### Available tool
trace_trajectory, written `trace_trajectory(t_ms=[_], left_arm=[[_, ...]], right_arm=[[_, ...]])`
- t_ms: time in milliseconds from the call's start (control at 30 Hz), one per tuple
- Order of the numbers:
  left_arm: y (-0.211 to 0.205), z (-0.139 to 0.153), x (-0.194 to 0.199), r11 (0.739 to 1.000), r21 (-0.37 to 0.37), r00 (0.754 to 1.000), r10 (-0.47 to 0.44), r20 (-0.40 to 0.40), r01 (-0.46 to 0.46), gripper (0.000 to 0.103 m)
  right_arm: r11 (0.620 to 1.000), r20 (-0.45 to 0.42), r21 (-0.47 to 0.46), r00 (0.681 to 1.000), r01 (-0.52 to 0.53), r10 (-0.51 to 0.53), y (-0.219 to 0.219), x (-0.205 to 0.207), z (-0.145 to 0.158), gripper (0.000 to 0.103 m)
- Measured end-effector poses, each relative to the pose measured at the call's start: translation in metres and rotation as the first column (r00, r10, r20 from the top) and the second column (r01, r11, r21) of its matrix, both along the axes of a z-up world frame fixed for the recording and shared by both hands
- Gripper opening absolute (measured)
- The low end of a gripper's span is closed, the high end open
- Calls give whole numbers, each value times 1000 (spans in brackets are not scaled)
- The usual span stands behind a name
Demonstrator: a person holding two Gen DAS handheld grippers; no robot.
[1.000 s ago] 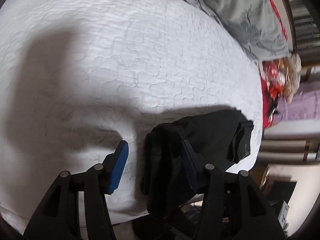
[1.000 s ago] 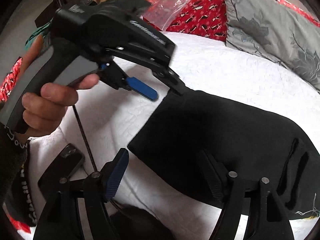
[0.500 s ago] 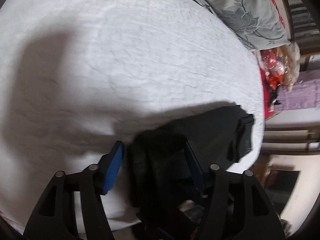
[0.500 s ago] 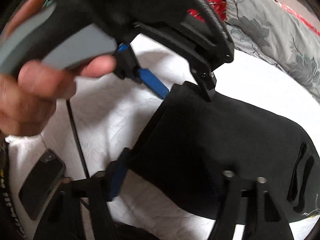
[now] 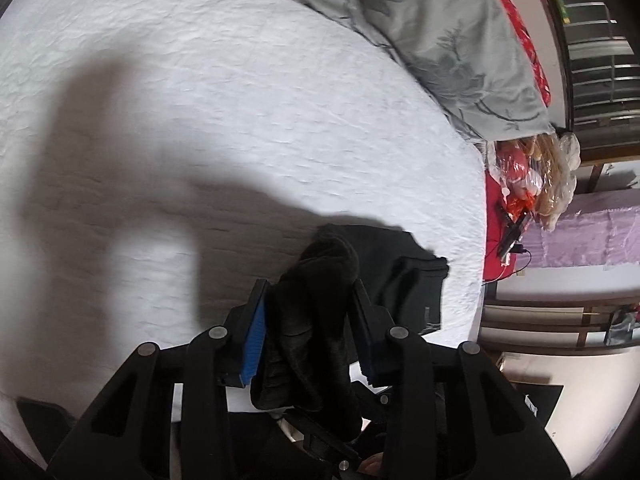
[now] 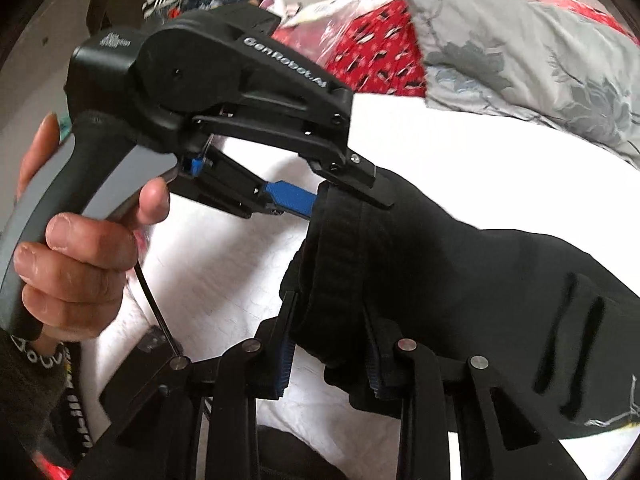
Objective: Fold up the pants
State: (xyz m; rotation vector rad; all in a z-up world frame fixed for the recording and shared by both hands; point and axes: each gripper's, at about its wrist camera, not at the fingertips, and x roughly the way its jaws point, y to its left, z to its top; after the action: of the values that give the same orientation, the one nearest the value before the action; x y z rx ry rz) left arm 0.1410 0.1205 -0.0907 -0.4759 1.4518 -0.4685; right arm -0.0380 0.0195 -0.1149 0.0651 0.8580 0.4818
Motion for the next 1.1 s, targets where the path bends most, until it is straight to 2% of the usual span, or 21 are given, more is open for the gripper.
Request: trace_trajectory(t_ms=[133,300,500,600,667,767,833,933,1000,1033,1067,1100], left_arm=[[-44,15,-5,1000,-10,1000,-27,10,27,36],[-123,24,-5,996,-24,996,-91,11,92,36],[-240,-15,-6,977,43,976,-204,-71,207,36],[-281,-35,-11,969,60,966,-231,-119,239,36],[-299,-42,-14,963,102,963,-237,-129,250,36],[-303,-39,-18,957,136,963,-242,-116,257,36],[-296,-33,-18,964,102,966,-231,-116,243,36],[-270,-11,-15,980,2,976,-197,-94,198,36],[-243,10,-15,985,-31,985,-172,-25,171,47],[-228,18,-16,988,-27,988,-151,13,151,53],[-212,24,-18,991,-11,990,-130,50,130,63],[-198,27,-20,994,9,991,-111,80,110,68]], right_arm=[[998,13,54,999,42,-43,-34,-11,17,30],[977,-26,152,989,147,-144,-104,-17,23,30],[908,-133,255,943,331,-306,-203,-27,6,30],[862,-201,280,904,422,-377,-248,-34,-10,30],[819,-259,307,871,485,-418,-276,-38,-23,30],[776,-331,339,840,532,-431,-303,-41,-38,34],[770,-338,356,841,530,-423,-311,-42,-39,34],[763,-330,381,847,523,-416,-323,-44,-33,34],[754,-308,397,850,524,-428,-335,-37,-28,35],[747,-291,409,850,525,-438,-342,-37,-23,39],[744,-280,416,853,522,-441,-346,-35,-18,48],[744,-274,417,852,523,-446,-349,-31,-14,51]])
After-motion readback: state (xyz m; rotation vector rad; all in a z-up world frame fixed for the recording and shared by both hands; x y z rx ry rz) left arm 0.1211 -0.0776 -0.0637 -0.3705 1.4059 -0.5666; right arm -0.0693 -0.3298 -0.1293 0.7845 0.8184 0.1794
